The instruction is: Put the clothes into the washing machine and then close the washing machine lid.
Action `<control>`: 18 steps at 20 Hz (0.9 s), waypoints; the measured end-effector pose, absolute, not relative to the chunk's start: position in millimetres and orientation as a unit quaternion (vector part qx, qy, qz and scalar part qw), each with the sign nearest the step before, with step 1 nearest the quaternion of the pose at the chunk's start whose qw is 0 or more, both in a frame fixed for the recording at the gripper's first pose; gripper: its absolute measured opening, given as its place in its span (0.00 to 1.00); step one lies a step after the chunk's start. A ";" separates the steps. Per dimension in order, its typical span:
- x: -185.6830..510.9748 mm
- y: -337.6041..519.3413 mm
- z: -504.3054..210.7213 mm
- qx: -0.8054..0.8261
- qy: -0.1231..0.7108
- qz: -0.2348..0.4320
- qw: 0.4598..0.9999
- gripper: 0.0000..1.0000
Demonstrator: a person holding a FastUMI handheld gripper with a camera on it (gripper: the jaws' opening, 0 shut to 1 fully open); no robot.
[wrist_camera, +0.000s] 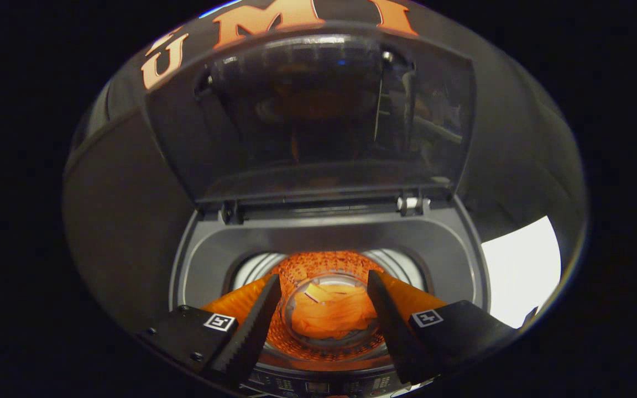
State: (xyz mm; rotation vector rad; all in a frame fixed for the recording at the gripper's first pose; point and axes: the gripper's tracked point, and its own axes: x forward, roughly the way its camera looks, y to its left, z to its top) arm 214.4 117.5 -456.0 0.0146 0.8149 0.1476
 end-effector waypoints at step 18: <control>257.2 153.7 -194.5 0.024 0.161 0.115 0.980 0.99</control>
